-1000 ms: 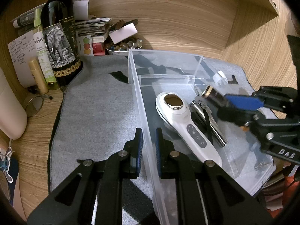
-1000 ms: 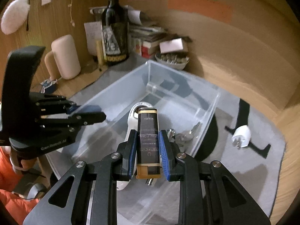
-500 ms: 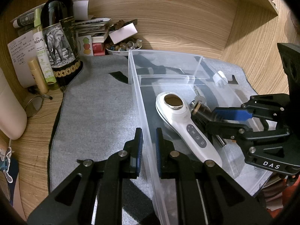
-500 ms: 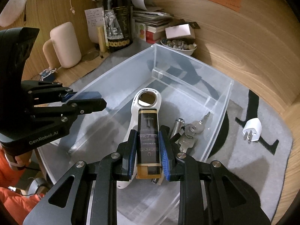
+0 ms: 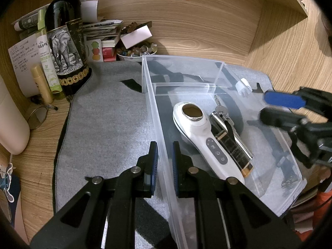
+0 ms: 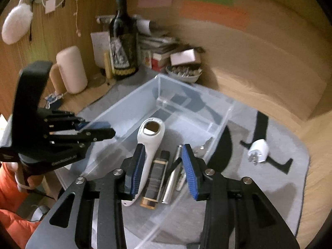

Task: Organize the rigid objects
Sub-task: 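Move the right gripper to the black cylindrical item and grasp it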

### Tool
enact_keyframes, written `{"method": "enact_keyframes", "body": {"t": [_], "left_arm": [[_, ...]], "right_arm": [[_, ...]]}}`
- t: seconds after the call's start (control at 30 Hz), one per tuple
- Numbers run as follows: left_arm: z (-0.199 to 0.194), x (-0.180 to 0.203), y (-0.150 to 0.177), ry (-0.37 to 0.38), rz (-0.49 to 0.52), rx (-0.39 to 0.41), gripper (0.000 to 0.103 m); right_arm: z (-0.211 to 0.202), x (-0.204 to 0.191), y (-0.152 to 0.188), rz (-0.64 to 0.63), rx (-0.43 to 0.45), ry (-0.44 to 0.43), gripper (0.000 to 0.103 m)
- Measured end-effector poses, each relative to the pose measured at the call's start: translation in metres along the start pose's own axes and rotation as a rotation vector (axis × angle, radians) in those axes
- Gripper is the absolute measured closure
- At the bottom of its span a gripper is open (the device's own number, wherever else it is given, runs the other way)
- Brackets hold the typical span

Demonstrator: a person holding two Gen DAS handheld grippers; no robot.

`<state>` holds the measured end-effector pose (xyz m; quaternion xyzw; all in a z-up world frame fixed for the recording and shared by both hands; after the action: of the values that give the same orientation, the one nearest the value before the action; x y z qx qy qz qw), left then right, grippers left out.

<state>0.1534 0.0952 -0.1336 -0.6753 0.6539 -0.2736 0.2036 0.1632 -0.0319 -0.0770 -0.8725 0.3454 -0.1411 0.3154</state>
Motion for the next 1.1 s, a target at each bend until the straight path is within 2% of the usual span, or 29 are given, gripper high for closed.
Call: {"method": "enact_keyframes", "body": {"t": [0.2,0.37,0.6,0.8,1.03,1.1], "left_arm": [[0.000,0.000,0.000,0.000,0.000,0.000,0.092],[0.000,0.000,0.000,0.000,0.001,0.000,0.092],[0.000,0.001,0.000,-0.002,0.003,-0.003,0.092],[0.001,0.002,0.001,-0.007,0.008,-0.005,0.092],[0.001,0.001,0.001,-0.008,0.008,-0.005,0.092],[0.001,0.001,0.001,-0.007,0.008,-0.005,0.092]], "right_arm": [[-0.031,0.018,0.003,0.046,0.070,0.061,0.063],[-0.047,0.039,0.018,0.097,0.074,0.115,0.062],[-0.037,0.060,0.062,0.164,-0.037,0.154,0.062],[-0.017,0.064,0.103,0.245,-0.135,0.111,0.062],[0.004,0.054,0.124,0.256,-0.203,0.072,0.062],[0.005,0.053,0.125,0.239,-0.192,0.082,0.062]]}}
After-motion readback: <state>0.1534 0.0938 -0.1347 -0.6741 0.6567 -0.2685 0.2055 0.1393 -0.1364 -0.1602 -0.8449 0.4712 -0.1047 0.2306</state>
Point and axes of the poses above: each gripper's, at about its wrist camera, not at the fingertips, and z roughly the way its jaws point, x to its right, y to its underside, the point moved 5 cm from there along z, roughly the way its jaws point, and after that the axes turned 3 degrees about -x, right-handed, at the moved point
